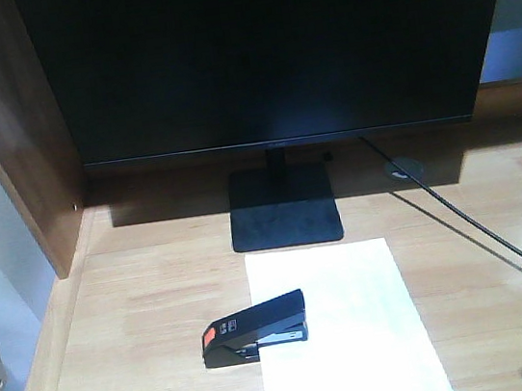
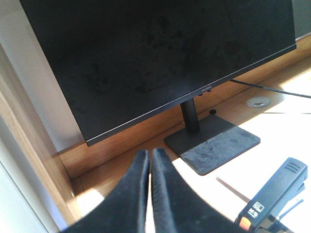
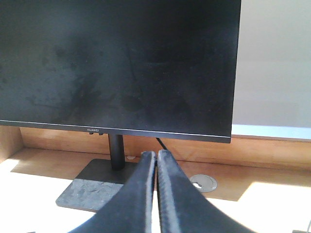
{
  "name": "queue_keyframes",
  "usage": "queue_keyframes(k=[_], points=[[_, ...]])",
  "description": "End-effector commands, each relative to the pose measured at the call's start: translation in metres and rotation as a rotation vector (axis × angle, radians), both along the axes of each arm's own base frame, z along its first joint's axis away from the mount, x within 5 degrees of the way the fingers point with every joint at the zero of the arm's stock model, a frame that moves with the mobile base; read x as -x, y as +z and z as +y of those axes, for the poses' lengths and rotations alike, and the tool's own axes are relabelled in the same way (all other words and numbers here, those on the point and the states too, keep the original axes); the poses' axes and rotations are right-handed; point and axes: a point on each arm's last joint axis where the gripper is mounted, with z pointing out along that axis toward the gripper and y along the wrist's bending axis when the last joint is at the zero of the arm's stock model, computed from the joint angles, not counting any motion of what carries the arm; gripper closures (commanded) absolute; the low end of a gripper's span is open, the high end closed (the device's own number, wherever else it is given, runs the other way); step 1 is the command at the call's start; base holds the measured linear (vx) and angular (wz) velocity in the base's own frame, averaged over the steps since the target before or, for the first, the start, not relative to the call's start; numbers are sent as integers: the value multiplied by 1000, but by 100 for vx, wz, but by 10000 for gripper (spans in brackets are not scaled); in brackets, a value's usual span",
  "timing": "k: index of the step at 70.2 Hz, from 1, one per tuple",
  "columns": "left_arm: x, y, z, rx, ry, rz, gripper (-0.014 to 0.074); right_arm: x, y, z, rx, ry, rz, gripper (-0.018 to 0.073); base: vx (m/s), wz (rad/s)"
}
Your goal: Grab stapler and paper to desk for stapling
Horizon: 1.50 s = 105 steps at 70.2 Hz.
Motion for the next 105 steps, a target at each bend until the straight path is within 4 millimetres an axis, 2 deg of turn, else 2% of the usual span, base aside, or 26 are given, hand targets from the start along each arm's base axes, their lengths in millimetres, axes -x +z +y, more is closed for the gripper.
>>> queue_keyframes(k=[1, 16, 30, 40, 51, 58, 71, 79, 105], points=[[0, 16, -2, 127, -15, -62, 603, 0, 10, 2, 5, 19, -27, 565, 0, 0], [7, 16, 4, 139, 15, -50, 603, 0, 10, 2, 5, 19, -27, 565, 0, 0], [21, 19, 20, 182, 137, -91, 603, 0, 10, 2, 5, 19, -27, 565, 0, 0], [34, 14, 30, 213, 236, -48, 603, 0, 10, 2, 5, 19, -27, 565, 0, 0], [45, -4, 36, 262, 327, -74, 603, 0, 10, 2, 5, 19, -27, 565, 0, 0], [48, -24, 39, 296, 374, -99, 603, 0, 10, 2, 5, 19, -27, 565, 0, 0], [43, -59, 41, 320, 436, -29, 603, 0, 10, 2, 5, 19, -27, 565, 0, 0], [38, -77, 42, 324, 442, -49, 603, 0, 10, 2, 5, 19, -27, 565, 0, 0], [38, -77, 42, 324, 442, -56, 603, 0, 10, 2, 6, 18, -27, 565, 0, 0]])
